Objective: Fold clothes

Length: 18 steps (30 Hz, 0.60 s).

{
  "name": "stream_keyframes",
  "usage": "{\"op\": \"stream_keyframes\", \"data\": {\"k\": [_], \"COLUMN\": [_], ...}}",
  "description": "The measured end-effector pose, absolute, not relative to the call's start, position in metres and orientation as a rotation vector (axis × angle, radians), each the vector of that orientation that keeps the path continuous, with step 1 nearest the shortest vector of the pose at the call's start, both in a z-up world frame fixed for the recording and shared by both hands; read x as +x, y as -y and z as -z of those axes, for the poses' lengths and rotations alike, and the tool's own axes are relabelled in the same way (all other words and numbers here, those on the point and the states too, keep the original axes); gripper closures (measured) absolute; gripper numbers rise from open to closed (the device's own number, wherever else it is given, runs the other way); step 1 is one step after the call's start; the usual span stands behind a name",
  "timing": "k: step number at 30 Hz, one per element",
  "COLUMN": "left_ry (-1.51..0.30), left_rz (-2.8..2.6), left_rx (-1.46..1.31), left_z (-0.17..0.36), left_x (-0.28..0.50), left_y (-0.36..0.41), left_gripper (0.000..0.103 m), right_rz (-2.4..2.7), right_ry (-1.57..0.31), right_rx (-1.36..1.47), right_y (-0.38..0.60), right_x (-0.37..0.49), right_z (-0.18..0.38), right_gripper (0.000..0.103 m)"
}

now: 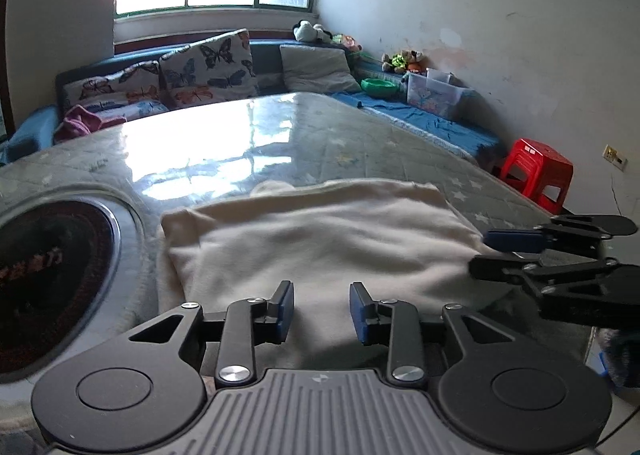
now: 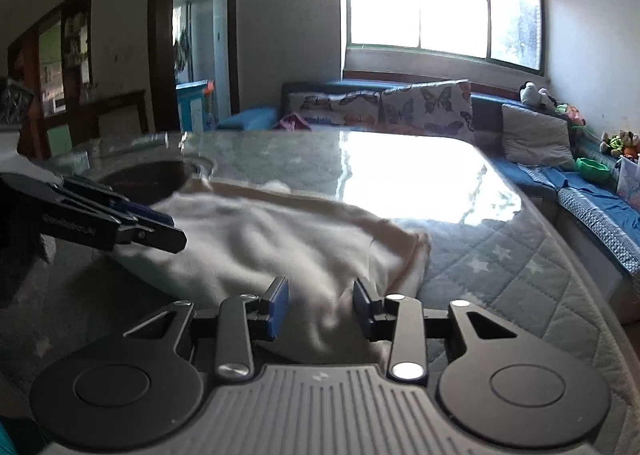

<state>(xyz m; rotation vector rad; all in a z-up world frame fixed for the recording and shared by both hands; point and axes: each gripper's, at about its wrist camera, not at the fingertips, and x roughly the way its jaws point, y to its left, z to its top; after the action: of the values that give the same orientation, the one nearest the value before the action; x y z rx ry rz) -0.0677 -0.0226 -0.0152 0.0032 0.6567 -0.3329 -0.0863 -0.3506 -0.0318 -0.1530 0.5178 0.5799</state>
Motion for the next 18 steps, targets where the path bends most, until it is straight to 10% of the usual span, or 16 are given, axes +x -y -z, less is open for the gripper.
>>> {"op": "stream_keyframes", "data": {"k": [18], "left_ry": [-0.665], "left_rz": [0.260], "left_rx": [-0.100], "left_z": [0.017], "left_x": [-0.083], "left_y": [-0.012], "left_gripper": [0.054], "right_rz": [-0.732], "right_ry": [-0.509], "right_rx": [-0.231], "right_y": [0.299], "right_x": [-0.077], "right_z": [0.033], "right_gripper": [0.046]}}
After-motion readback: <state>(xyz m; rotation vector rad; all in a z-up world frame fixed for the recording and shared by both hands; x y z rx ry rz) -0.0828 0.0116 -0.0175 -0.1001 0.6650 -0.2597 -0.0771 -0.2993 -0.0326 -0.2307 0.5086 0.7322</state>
